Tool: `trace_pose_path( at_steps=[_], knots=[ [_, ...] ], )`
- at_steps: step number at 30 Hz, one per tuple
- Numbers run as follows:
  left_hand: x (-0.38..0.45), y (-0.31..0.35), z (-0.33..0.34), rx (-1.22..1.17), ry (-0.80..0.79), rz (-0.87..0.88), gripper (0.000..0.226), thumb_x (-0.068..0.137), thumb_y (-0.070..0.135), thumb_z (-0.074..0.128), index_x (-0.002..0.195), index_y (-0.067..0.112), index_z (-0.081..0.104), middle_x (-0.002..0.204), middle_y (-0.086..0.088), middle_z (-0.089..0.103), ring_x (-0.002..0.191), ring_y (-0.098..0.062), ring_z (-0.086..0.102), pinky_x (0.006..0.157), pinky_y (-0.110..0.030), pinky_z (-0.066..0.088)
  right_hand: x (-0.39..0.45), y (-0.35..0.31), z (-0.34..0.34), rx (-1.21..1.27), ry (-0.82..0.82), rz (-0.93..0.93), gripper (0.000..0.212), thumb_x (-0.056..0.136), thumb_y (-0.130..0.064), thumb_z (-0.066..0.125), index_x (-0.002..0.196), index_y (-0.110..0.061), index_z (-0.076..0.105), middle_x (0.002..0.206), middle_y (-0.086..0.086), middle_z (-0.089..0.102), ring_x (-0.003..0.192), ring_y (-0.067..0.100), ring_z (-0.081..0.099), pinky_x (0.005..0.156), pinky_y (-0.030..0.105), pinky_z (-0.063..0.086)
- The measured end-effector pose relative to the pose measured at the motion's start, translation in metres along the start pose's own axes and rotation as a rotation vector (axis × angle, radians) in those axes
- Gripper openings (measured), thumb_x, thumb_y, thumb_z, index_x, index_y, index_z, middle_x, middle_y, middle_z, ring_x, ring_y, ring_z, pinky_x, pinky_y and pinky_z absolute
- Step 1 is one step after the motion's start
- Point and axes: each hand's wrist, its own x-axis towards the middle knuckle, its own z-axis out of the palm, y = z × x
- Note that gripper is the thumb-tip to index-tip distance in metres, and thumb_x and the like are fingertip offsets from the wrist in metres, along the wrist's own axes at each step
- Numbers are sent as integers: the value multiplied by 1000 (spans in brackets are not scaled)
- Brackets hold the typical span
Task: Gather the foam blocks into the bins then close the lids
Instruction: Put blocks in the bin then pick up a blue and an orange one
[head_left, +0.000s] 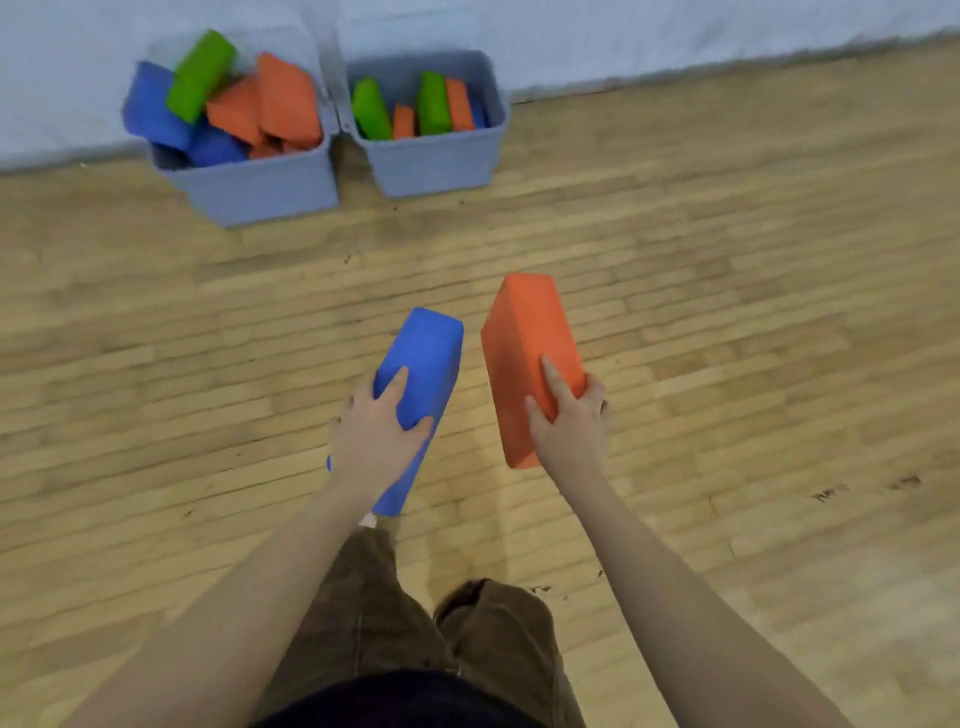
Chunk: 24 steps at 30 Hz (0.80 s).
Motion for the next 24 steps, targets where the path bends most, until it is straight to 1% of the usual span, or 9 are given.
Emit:
trace_pose_path(
  at_steps=[2, 4, 7, 11, 14, 17, 21, 24],
  knots=[
    [25, -33, -25, -38, 26, -45, 65, 86, 44, 56, 144, 28, 31, 151, -8, 25, 130, -31, 36, 100, -45, 38, 19, -45, 23, -17, -25, -62, 53, 90, -40, 55, 139, -46, 37, 146, 16, 25, 125, 37, 30, 107, 46, 29],
    [51, -61, -48, -52, 41, -71, 65, 87, 45, 56, 145, 28, 31, 152, -7, 22, 131, -31, 36, 99, -45, 38, 37, -84, 45, -36, -33, -79, 53, 90, -40, 54, 140, -47, 36, 146, 16, 25, 125, 37, 29, 105, 47, 31],
    [97, -94, -77, -66, 61, -89, 64, 87, 44, 56, 145, 28, 32, 152, -7, 23, 131, -30, 35, 97, -43, 37, 66, -131, 79, -47, -53, -67, 53, 91, -41, 52, 141, -47, 34, 146, 15, 24, 126, 37, 28, 105, 48, 32],
    [170, -118, -110, -37, 78, -91, 64, 86, 45, 55, 144, 27, 33, 150, -8, 25, 127, -32, 39, 99, -47, 39, 105, -174, 112, -44, -82, -9, 53, 92, -41, 52, 141, -47, 34, 147, 13, 24, 127, 34, 27, 105, 49, 32],
    [225, -107, -126, -6, 67, -80, 65, 86, 46, 55, 144, 27, 33, 149, -7, 27, 125, -32, 40, 99, -47, 39, 134, -182, 117, -80, -74, 44, 52, 93, -41, 50, 141, -46, 33, 146, 12, 25, 127, 34, 27, 105, 48, 32],
    [283, -79, -136, -16, 62, -52, 63, 86, 45, 54, 143, 27, 33, 150, -7, 25, 126, -32, 39, 99, -47, 38, 179, -180, 115, -105, -78, 82, 52, 92, -40, 49, 142, -43, 34, 145, 14, 27, 126, 36, 29, 104, 48, 31],
    [362, -30, -138, 7, 74, -28, 62, 87, 45, 54, 143, 29, 33, 149, -8, 27, 124, -34, 40, 97, -45, 38, 267, -177, 106, -115, -100, 121, 52, 92, -41, 49, 142, -42, 34, 147, 14, 24, 129, 37, 28, 107, 51, 28],
    [420, 6, -144, -44, 103, -76, 62, 87, 43, 55, 143, 28, 34, 149, -10, 28, 124, -34, 40, 97, -45, 38, 347, -192, 89, -95, -127, 106, 52, 92, -42, 50, 142, -42, 34, 148, 14, 23, 130, 37, 27, 107, 51, 30]
  ],
)
